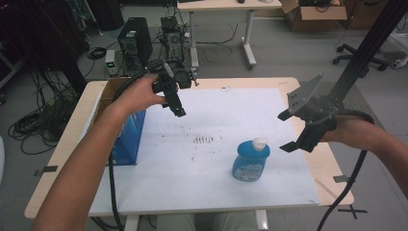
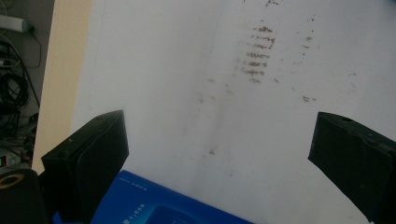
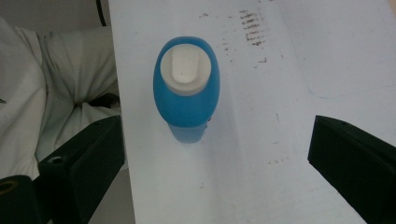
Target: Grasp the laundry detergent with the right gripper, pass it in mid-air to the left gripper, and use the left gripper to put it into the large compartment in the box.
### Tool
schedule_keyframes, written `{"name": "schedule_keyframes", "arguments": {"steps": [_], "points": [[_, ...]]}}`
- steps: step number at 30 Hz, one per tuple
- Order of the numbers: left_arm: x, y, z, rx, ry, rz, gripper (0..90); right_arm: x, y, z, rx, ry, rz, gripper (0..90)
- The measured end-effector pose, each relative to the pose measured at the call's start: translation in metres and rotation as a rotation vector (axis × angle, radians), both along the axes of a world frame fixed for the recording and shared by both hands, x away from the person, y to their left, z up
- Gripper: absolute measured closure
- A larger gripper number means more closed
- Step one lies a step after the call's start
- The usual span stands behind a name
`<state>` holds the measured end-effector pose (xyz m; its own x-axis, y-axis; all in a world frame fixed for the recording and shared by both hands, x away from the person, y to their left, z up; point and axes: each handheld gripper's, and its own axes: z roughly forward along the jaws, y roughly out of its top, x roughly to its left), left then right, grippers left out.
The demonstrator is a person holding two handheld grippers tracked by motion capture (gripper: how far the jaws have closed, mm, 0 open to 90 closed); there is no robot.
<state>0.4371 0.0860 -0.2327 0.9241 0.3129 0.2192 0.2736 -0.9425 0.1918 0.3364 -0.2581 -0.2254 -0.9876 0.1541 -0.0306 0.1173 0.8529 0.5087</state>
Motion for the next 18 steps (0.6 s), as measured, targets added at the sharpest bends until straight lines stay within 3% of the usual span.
{"name": "schedule_keyframes", "arguments": {"steps": [18], "points": [[0.0,0.0,0.0,-0.003,-0.008,0.003,5.0,-0.017,-0.015,-0.038,0.035,0.011,-0.025,3.4]]}}
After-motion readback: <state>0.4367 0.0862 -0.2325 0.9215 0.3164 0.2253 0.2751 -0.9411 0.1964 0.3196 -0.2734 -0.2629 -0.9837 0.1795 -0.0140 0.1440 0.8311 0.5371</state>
